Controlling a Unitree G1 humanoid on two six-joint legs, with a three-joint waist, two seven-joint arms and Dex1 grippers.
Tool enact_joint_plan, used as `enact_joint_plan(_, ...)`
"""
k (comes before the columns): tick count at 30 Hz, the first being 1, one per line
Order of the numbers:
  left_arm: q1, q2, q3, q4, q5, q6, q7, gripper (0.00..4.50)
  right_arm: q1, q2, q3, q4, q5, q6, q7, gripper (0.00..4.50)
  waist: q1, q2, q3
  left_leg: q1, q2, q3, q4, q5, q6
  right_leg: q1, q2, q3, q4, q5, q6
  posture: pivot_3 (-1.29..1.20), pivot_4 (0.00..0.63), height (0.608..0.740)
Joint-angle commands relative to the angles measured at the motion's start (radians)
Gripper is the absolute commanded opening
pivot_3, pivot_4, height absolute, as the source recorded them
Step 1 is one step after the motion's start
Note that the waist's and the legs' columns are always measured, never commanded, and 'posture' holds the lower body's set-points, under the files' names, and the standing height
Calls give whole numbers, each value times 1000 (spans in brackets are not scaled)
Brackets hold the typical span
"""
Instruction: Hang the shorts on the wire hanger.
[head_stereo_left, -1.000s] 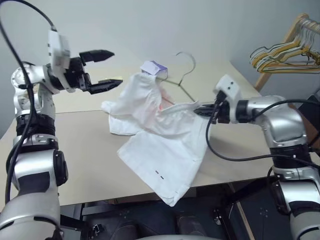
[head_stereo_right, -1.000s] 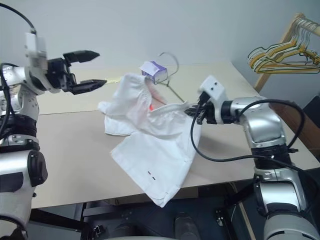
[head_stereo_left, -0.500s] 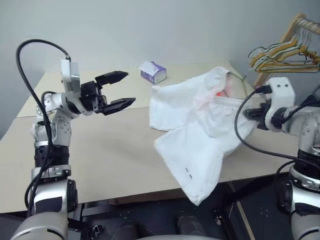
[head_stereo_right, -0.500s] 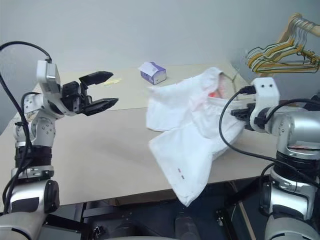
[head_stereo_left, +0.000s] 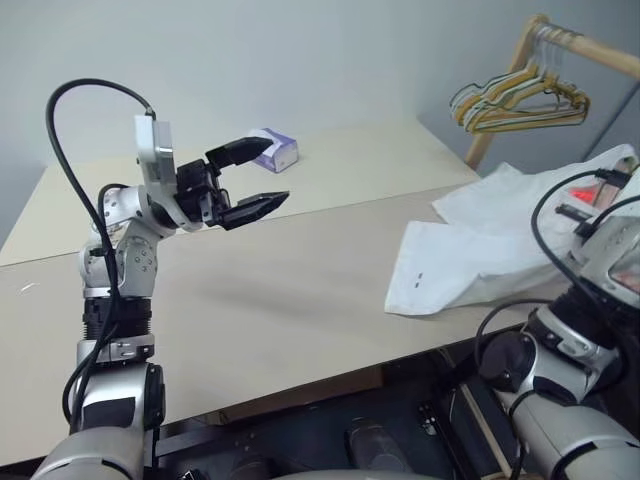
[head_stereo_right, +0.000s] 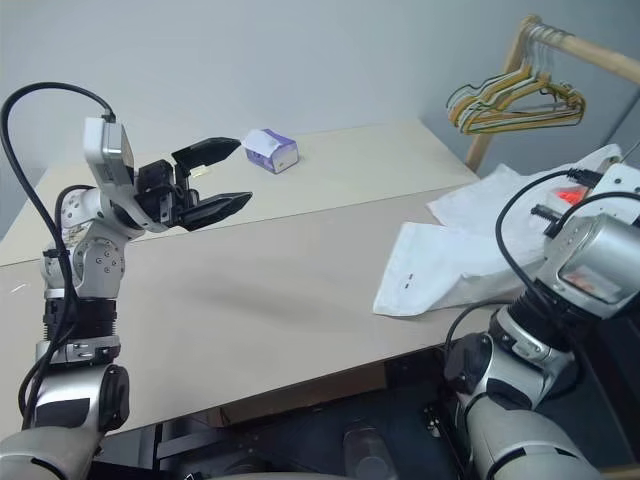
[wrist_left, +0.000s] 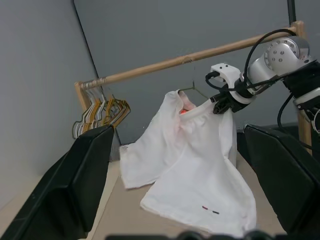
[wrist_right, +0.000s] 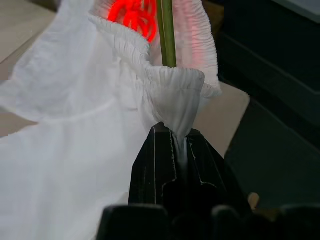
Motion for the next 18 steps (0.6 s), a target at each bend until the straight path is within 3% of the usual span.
enact_joint_plan(1, 0, 2, 1, -37, -16, 0, 16, 4463, -92, -54, -10, 28, -21, 8, -30, 0, -9, 0, 0, 1, 0, 0, 0, 0, 0, 0, 0, 0, 0, 0, 0, -233, 0, 740)
enact_joint_plan(9, 22, 13, 5, -63, -24, 5, 33, 4463, -241, -151, -53, 261, -8, -134, -103, 0, -31, 1, 1, 2, 0, 1, -1, 0, 1, 1, 0, 2, -1, 0, 0, -218, 0, 740)
enact_joint_plan(18, 33, 13, -2, -74, -16, 0, 48, 4463, -380, -314, -238, 735, 117, -395, -230, 0, -29, 3, 2, 11, -1, 2, -7, -1, 1, 10, 0, 2, -6, -1, 1, -206, 0, 740)
